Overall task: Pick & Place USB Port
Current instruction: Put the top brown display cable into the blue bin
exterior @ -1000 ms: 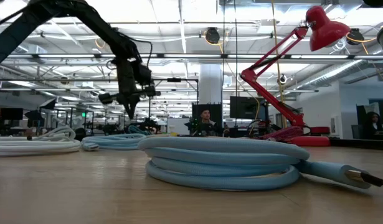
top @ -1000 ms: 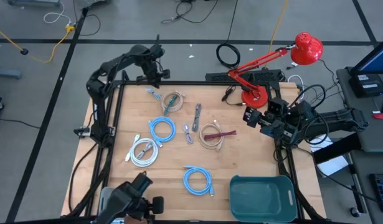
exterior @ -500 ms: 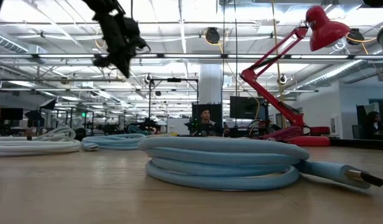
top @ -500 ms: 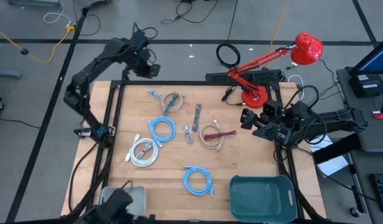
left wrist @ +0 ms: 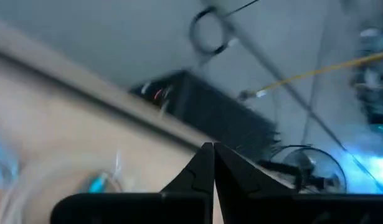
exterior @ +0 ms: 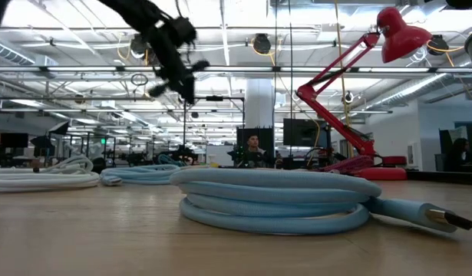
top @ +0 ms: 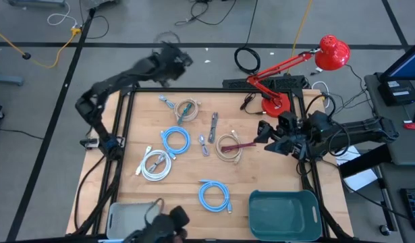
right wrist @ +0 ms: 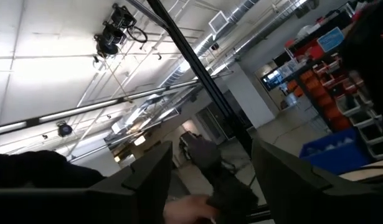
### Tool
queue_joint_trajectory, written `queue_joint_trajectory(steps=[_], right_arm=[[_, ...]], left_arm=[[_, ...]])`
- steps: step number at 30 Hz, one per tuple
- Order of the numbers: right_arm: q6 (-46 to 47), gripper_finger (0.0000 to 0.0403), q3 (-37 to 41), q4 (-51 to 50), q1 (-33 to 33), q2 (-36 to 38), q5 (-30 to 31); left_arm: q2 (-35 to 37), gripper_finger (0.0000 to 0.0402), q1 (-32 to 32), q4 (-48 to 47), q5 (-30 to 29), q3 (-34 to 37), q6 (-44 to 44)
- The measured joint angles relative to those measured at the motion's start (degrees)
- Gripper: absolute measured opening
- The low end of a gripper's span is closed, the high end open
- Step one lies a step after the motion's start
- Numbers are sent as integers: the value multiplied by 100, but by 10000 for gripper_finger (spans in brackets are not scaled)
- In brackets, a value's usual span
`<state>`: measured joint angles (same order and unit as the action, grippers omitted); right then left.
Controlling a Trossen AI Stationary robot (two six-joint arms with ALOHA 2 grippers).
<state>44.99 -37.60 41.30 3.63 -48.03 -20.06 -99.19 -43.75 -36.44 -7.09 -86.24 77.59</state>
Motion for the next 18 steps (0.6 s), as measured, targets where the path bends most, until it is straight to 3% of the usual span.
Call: queue_joint_trajectory(steps=[5, 7, 11, 15, 18], right_arm=[[450, 212, 0, 4, 25, 0, -292], [625, 212, 0, 2, 25, 0, -414], [788, 212, 0, 2, 25, 0, -428], [857, 212, 0, 2, 25, 2, -439], [857, 212, 0, 5, 23, 2, -529]], left_arm=[[-664, 10, 453, -923, -677, 38, 2001], [-954, 23, 645, -405, -917, 27, 2482], [-1530, 47, 776, 1739, -979, 31, 3140], [-1817, 61, 649, 4142, 88, 13, 1895], [-1918, 62, 499, 4917, 1302, 11, 431]])
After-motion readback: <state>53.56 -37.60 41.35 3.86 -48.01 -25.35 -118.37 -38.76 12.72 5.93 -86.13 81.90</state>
